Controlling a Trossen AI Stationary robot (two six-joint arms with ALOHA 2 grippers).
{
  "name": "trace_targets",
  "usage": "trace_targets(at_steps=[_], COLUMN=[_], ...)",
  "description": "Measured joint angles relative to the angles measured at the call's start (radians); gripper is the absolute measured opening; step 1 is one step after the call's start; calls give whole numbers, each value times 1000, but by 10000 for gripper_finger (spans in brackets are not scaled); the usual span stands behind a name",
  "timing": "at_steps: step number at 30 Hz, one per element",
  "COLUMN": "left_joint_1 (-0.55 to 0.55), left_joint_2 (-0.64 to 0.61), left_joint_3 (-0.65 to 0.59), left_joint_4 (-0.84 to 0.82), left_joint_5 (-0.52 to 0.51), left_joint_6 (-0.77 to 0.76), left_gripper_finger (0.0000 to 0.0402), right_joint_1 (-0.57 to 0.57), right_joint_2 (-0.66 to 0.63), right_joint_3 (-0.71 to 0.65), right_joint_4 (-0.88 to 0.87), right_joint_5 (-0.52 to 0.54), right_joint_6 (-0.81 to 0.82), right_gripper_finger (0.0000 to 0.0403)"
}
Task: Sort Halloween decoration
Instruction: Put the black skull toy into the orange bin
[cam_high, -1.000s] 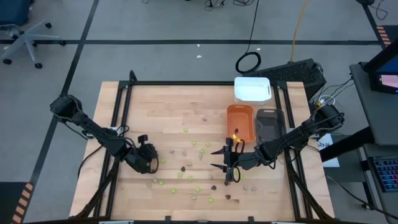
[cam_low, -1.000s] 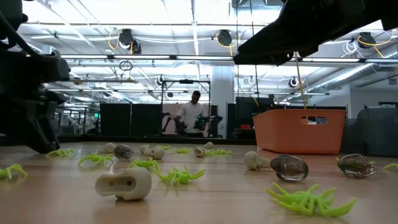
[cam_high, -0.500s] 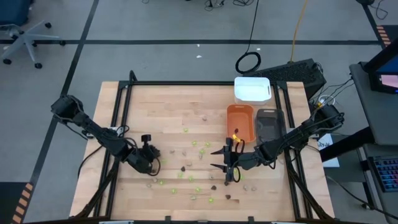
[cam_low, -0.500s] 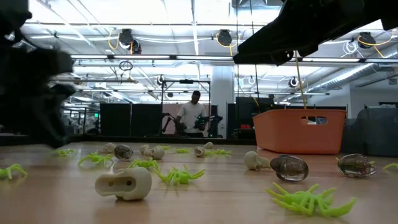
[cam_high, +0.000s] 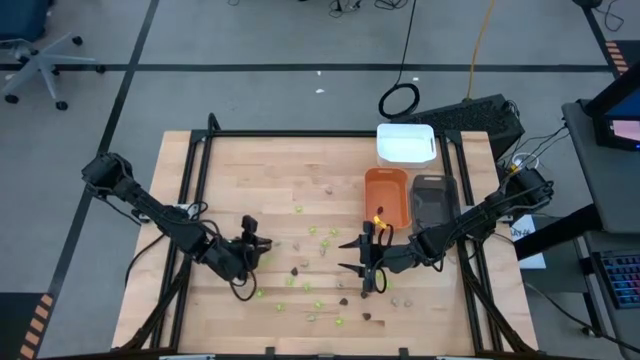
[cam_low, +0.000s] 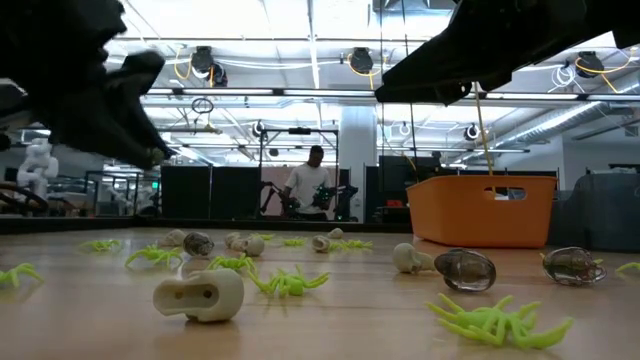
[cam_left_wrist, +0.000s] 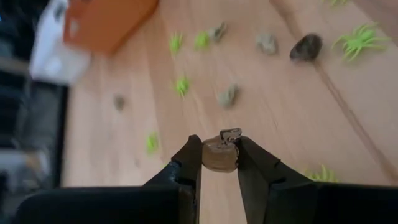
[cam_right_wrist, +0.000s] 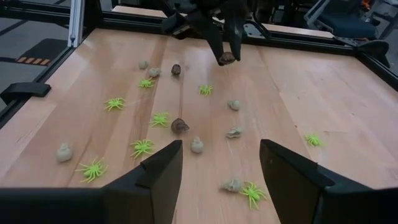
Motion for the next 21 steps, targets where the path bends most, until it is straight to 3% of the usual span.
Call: trace_targets(at_steps=[10, 21], left_joint_1=[0, -1], left_joint_2=[-1, -2], left_joint_3=[1, 2], left_joint_4=[138, 236], left_joint_5=[-2, -15], left_joint_6=[486, 558], left_gripper_finger=[64, 70], right_joint_1=[0, 0], right_joint_2=[0, 0], right_joint_3=[0, 0], right_joint_4=[0, -1], right_joint_5=[-1, -2], right_joint_6=[0, -15], right_gripper_finger=[199, 199])
